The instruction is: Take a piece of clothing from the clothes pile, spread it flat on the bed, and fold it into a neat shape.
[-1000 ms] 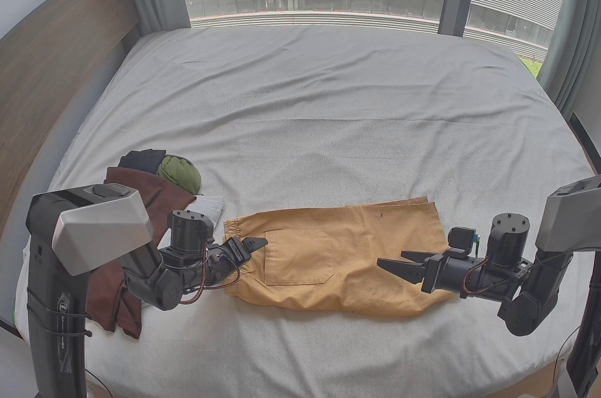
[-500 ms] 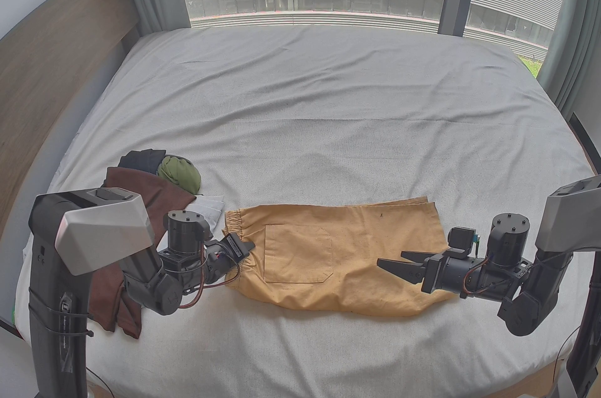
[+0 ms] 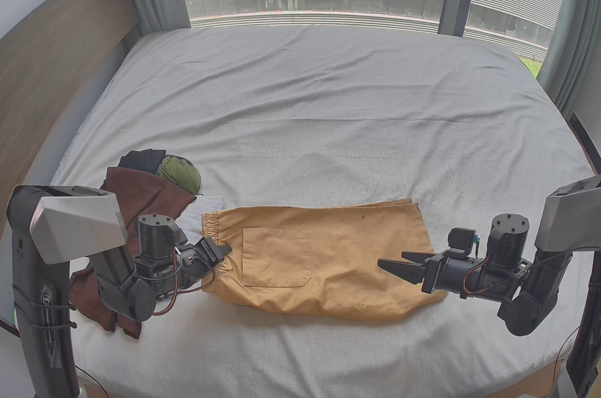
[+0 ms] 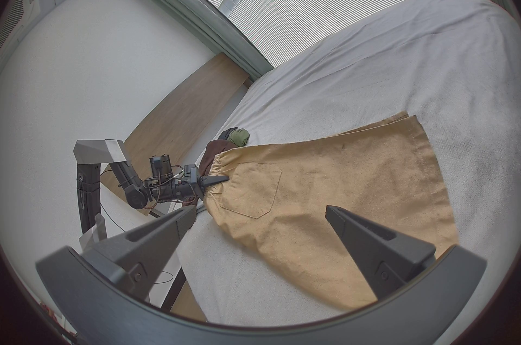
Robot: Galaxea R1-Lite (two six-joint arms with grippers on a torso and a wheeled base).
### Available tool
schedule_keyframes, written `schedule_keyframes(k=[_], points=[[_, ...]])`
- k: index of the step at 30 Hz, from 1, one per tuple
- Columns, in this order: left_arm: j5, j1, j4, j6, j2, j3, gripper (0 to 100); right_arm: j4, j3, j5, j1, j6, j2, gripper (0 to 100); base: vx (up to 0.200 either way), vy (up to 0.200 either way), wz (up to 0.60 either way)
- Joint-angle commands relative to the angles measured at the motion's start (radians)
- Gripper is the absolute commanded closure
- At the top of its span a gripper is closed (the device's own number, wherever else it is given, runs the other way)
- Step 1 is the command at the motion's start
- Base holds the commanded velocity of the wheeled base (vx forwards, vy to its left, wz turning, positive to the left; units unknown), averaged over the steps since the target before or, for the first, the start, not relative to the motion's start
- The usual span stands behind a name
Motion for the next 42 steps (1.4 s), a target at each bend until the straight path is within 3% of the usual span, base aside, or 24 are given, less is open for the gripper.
schedule_keyframes(k=[1, 18, 25, 28, 30, 42], points=[[-0.02, 0.032, -0.011, 0.01, -0.049, 0.044, 100, -0.001, 0.0, 0.001, 0.002, 0.0, 0.006, 0, 0.0, 0.0, 0.0], [-0.112, 0.156, -0.028, 0.049, -0.146, 0.168, 100, -0.001, -0.006, -0.001, 0.006, -0.001, 0.035, 0, 0.0, 0.0, 0.0], [-0.113, 0.113, -0.026, 0.046, -0.166, 0.168, 100, -0.002, -0.06, -0.026, 0.017, -0.007, 0.092, 0, 0.0, 0.0, 0.0], [-0.104, 0.088, -0.026, 0.046, -0.169, 0.163, 100, -0.002, -0.104, -0.099, 0.016, -0.007, 0.121, 0, 0.0, 0.0, 0.0], [-0.103, 0.081, -0.024, 0.046, -0.17, 0.16, 100, -0.002, -0.117, -0.11, 0.014, -0.007, 0.122, 0, 0.0, 0.0, 0.0], [-0.074, -0.004, -0.011, 0.046, -0.182, 0.131, 100, -0.002, -0.124, -0.111, 0.008, -0.007, 0.119, 0, 0.0, 0.0, 0.0]])
